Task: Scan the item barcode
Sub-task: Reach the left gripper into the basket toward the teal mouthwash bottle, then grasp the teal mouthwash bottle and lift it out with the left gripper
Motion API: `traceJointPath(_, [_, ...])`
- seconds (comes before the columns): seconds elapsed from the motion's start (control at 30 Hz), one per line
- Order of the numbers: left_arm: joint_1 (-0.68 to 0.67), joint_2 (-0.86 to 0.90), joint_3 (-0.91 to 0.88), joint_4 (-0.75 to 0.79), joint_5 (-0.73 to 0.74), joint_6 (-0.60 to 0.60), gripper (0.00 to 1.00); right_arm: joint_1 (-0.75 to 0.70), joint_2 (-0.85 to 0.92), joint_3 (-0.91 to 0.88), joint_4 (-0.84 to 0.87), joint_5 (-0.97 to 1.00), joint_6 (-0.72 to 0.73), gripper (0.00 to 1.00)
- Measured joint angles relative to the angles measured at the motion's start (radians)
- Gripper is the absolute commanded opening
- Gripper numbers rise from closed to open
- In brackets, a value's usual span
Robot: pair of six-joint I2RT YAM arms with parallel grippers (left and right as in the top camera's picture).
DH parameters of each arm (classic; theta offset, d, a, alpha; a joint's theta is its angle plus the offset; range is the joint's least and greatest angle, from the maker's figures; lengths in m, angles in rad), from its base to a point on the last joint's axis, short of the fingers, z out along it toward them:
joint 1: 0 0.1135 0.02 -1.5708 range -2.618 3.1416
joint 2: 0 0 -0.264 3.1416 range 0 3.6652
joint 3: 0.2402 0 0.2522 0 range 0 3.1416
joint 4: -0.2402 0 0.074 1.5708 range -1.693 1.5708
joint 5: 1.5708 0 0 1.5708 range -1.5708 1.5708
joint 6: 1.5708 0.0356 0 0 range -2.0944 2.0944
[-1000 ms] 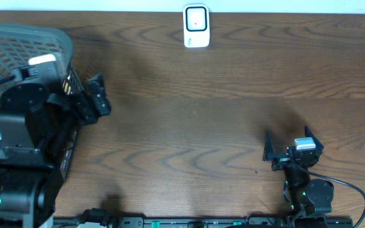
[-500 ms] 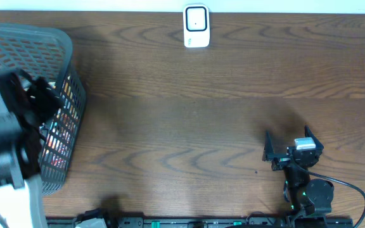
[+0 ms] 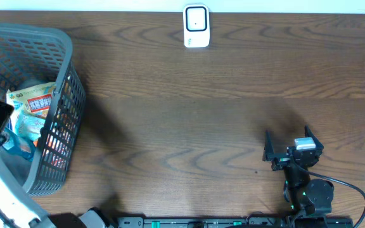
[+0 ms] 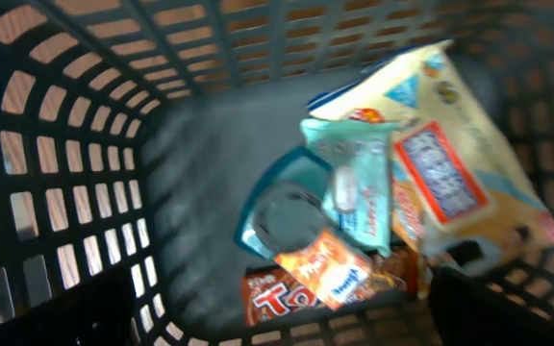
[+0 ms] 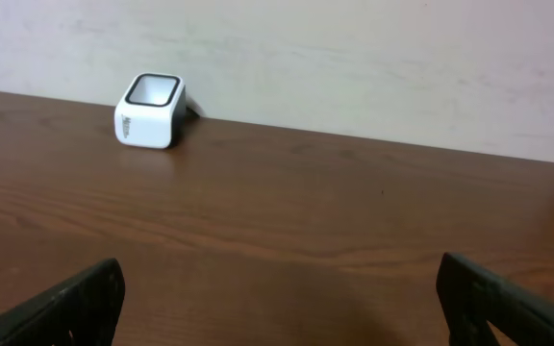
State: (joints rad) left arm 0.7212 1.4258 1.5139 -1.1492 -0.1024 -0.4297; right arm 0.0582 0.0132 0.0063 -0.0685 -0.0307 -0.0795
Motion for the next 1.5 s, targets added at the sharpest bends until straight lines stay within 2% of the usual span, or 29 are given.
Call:
traceJointPath(0.3, [0.01, 0.099, -0.01, 0.037, 0.007, -0.011, 0.98, 0.0, 0.0, 0.0, 0.0, 0.0, 0.0, 0.99])
traceJointPath(0.73, [0.01, 0.154, -0.22, 0.198, 0.032, 0.021, 1.0, 0.0, 0.0, 0.0, 0.0, 0.0, 0.0, 0.99])
traceJointPath(0.77, [0.01, 0.154, -0.229, 0.209, 0.034, 0.023, 0.96, 0.0, 0.0, 0.0, 0.0, 0.0, 0.0, 0.99])
traceJointPath(0.93, [0.01, 0.154, -0.249, 0.233, 0.037, 0.037, 0.65, 0.0, 0.0, 0.0, 0.0, 0.0, 0.0, 0.99])
traceJointPath(1.17, [0.01, 0.154, -0.249, 0.24, 0.042, 0.039, 0.35, 0.0, 0.0, 0.0, 0.0, 0.0, 0.0, 0.99])
traceJointPath(1.5, [0.011, 0.146, -0.244, 0.229, 0.056, 0.038, 0.3, 0.0, 0.0, 0.0, 0.0, 0.0, 0.0, 0.99])
